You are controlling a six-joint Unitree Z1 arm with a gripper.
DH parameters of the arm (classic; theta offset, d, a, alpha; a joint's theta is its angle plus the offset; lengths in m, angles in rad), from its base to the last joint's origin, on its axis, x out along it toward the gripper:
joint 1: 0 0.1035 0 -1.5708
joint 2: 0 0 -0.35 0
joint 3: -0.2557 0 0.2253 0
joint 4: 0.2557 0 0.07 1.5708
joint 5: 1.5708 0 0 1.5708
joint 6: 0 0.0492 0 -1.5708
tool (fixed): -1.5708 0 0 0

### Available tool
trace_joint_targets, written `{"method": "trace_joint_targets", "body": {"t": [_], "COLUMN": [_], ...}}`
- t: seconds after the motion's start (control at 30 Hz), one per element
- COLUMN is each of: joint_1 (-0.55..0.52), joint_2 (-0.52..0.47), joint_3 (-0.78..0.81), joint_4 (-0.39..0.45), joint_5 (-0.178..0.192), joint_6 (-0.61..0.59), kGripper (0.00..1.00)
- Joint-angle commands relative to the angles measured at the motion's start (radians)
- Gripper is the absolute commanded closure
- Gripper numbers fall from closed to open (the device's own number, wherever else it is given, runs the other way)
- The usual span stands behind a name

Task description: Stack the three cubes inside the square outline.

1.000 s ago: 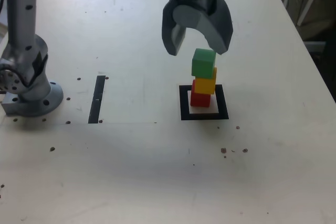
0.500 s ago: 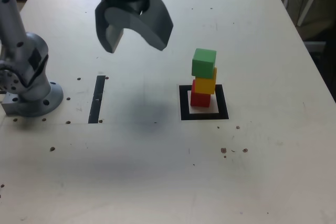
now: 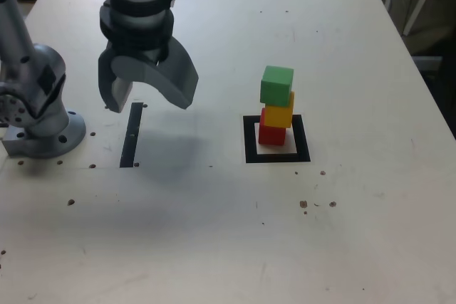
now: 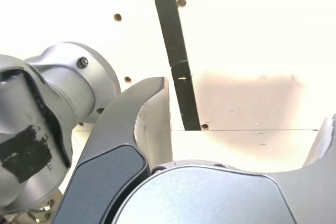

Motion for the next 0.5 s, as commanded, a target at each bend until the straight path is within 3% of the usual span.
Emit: {"method": "trace_joint_targets", "body": {"t": [0.0,0.2,0.47], "joint_1": [-0.001,-0.001,-0.001], "joint_2": [-0.006,-0.001,0.004], "joint_3": [0.021,0.105,0.138], "joint_4": [-0.017,-0.098,-0.125], "joint_5": [-0.013,-0.06,-0.066], "joint_6": [-0.007,-0.015,-0.015], "kGripper": [0.0,0.0,0.0]}}
